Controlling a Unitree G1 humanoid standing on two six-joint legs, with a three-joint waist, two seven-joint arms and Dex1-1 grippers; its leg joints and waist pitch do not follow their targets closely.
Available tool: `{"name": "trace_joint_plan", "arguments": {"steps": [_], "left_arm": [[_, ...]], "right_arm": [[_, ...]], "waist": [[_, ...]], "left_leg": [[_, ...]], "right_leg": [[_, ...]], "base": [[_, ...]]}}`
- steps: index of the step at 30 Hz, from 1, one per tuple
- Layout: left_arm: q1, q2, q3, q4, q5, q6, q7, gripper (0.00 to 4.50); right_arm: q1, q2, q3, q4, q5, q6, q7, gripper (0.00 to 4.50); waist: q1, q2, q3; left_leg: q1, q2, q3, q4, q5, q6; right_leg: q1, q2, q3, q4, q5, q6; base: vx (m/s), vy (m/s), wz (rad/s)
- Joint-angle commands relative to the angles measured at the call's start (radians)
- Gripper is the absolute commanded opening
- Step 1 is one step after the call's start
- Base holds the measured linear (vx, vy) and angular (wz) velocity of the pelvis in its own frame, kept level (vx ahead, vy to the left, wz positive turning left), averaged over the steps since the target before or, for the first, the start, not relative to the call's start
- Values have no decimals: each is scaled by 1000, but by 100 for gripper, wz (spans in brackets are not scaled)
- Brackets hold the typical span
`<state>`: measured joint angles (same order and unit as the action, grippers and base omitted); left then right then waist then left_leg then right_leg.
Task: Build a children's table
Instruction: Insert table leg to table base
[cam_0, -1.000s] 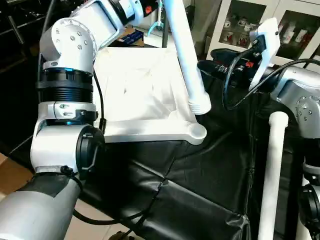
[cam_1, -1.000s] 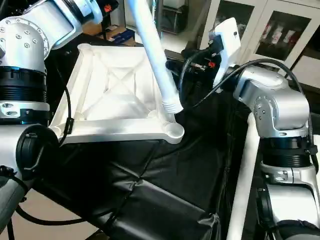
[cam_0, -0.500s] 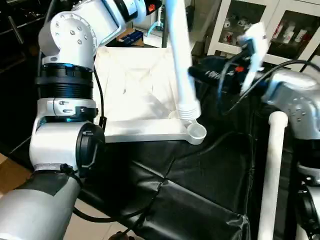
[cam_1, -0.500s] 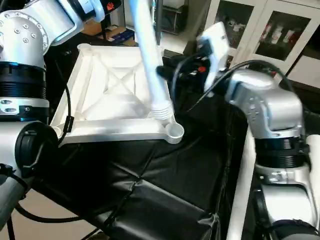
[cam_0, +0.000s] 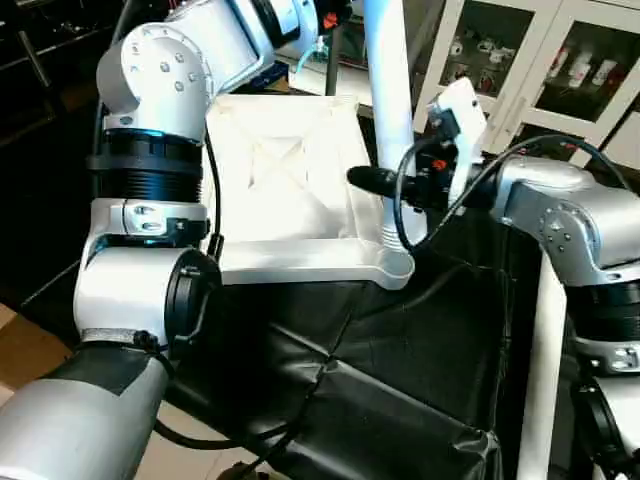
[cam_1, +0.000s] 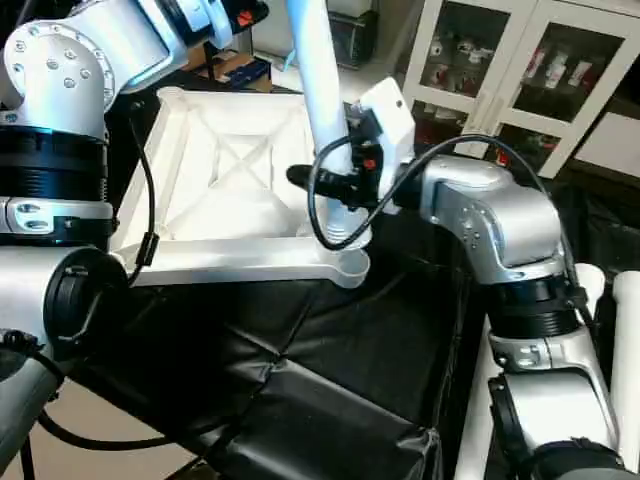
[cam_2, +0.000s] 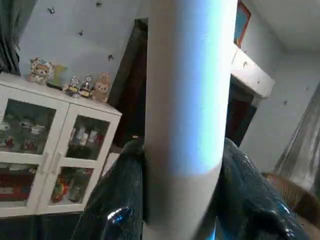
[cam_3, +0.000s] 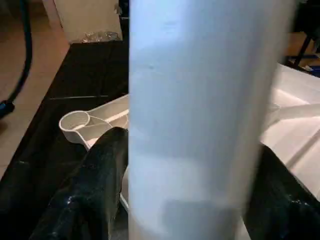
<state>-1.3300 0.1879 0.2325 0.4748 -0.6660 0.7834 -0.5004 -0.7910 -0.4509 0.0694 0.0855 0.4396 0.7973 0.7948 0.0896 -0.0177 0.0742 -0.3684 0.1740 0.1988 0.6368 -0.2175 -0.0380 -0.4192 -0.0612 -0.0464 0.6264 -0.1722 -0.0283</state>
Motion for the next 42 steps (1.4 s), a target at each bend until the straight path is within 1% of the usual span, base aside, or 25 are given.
{"name": "trace_joint_plan", "arguments": {"steps": [1, 3, 4, 5, 6, 9, 10, 11, 15, 17, 20, 22, 25, 27, 28, 29, 34, 37, 39, 40, 41, 42], "left_arm": [[1, 9, -26, -32, 14, -10, -24, 159], [8, 16, -39, -39, 19, -9, -38, 159], [11, 20, -46, -43, 24, -11, -45, 159], [11, 20, -48, -43, 25, -11, -46, 159], [12, 18, -44, -44, 20, -7, -45, 159], [13, 16, -45, -45, 20, -7, -49, 159], [14, 13, -45, -46, 21, -8, -53, 159], [16, 10, -45, -50, 19, -6, -54, 159], [17, 8, -45, -53, 15, -5, -63, 159], [21, 9, -53, -60, 17, -6, -69, 159], [25, 11, -56, -67, 14, -2, -73, 159], [29, 11, -59, -74, 10, 5, -80, 159], [31, 12, -64, -78, 11, 8, -89, 159], [31, 13, -64, -78, 11, 8, -90, 159], [31, 13, -64, -79, 11, 10, -95, 159], [32, 13, -64, -81, 11, 11, -97, 159], [36, 13, -68, -96, 4, 18, -106, 159], [38, 11, -69, -99, 2, 16, -115, 159], [38, 10, -71, -100, 3, 11, -122, 159], [35, 7, -66, -100, -15, 32, -136, 159], [33, 5, -62, -99, -29, 51, -143, 194], [35, 13, -74, -103, -18, 57, -141, 215]], "right_arm": [[7, -19, -14, -28, 3, 18, 10, 310], [18, -38, -17, -48, 12, 32, 21, 310], [22, -45, -19, -54, 16, 36, 24, 310], [23, -46, -19, -55, 17, 37, 25, 310], [26, -49, -21, -58, 18, 39, 24, 310], [33, -54, -23, -64, 19, 45, 24, 310], [42, -56, -18, -72, 21, 50, 25, 310], [50, -55, -13, -78, 22, 53, 26, 310], [58, -51, 2, -85, 24, 62, 30, 310], [65, -59, 9, -93, 20, 65, 36, 279], [68, -61, 8, -96, 20, 66, 38, 265], [68, -62, 6, -98, 22, 68, 38, 236], [68, -63, 10, -104, 26, 74, 41, 209], [68, -63, 10, -106, 28, 75, 41, 193], [68, -64, 12, -107, 29, 78, 41, 190], [69, -65, 13, -109, 30, 80, 41, 188], [76, -67, 18, -118, 36, 86, 50, 185], [81, -67, 20, -121, 36, 88, 53, 184], [82, -67, 20, -123, 37, 89, 54, 184], [85, -65, 20, -121, 34, 86, 51, 184], [87, -64, 20, -119, 33, 84, 48, 184], [88, -57, 16, -113, 27, 76, 37, 184]], "waist": [[1, 1, -86], [1, 0, -87], [2, 2, -86], [2, 1, -86], [1, 3, -85], [1, 1, -86], [1, 2, -86], [0, 0, -86], [1, 1, -88], [1, -1, -87], [1, 1, -86], [1, 0, -86], [1, -1, -87], [1, 1, -87], [1, 2, -88], [0, 0, -87], [0, 1, -87], [0, 0, -88], [1, 1, -87], [1, 1, -86], [0, 1, -87], [1, 0, -87]], "left_leg": [[11, 48, -26, -67, -21, 26], [12, 49, -26, -67, -22, 26], [12, 48, -26, -66, -25, 26], [12, 48, -26, -66, -28, 27], [11, 48, -26, -67, -33, 25], [12, 48, -26, -67, -38, 19], [12, 48, -26, -67, -37, 19], [11, 48, -26, -67, -33, 21], [12, 48, -26, -66, -24, 28], [12, 49, -26, -66, -23, 29], [12, 48, -26, -66, -33, 25], [12, 48, -26, -66, -35, 23], [11, 48, -26, -66, -28, 24], [12, 49, -26, -66, -23, 26], [12, 48, -26, -65, -22, 27], [12, 48, -26, -65, -24, 28], [11, 49, -26, -66, -25, 26], [12, 48, -26, -65, -25, 26], [12, 49, -26, -66, -26, 26], [13, 49, -26, -66, -27, 25], [12, 49, -26, -66, -26, 25], [12, 49, -26, -66, -26, 25]], "right_leg": [[75, -80, 48, -54, -32, -271], [75, -79, 47, -52, -26, -275], [75, -79, 48, -52, -29, -276], [75, -79, 48, -54, -33, -273], [75, -79, 48, -54, -43, -271], [74, -79, 48, -55, -51, -272], [75, -79, 48, -55, -50, -273], [76, -79, 48, -55, -43, -273], [75, -79, 47, -53, -28, -279], [75, -78, 47, -53, -29, -278], [74, -79, 48, -55, -46, -276], [75, -79, 48, -55, -50, -275], [76, -79, 48, -54, -49, -272], [74, -79, 48, -53, -42, -272], [74, -78, 48, -53, -36, -275], [74, -78, 48, -54, -37, -275], [75, -79, 48, -53, -38, -277], [75, -79, 48, -54, -41, -274], [74, -79, 48, -54, -43, -275], [74, -78, 48, -54, -43, -274], [74, -78, 48, -52, -41, -274], [74, -79, 48, -53, -42, -275]], "base": [[0, 0, 0], [0, 0, 0], [0, 0, 0], [0, 0, 0], [0, 0, 0], [0, 0, 0], [0, 0, 0], [0, 0, 0], [0, 0, 0], [0, 0, 0], [0, 0, 0], [0, 0, 0], [0, 0, 0], [0, 0, 0], [0, 0, 0], [0, 0, 0], [0, 0, 0], [0, 0, 0], [0, 0, 0], [0, 0, 0], [0, 0, 0], [0, 0, 0]]}}
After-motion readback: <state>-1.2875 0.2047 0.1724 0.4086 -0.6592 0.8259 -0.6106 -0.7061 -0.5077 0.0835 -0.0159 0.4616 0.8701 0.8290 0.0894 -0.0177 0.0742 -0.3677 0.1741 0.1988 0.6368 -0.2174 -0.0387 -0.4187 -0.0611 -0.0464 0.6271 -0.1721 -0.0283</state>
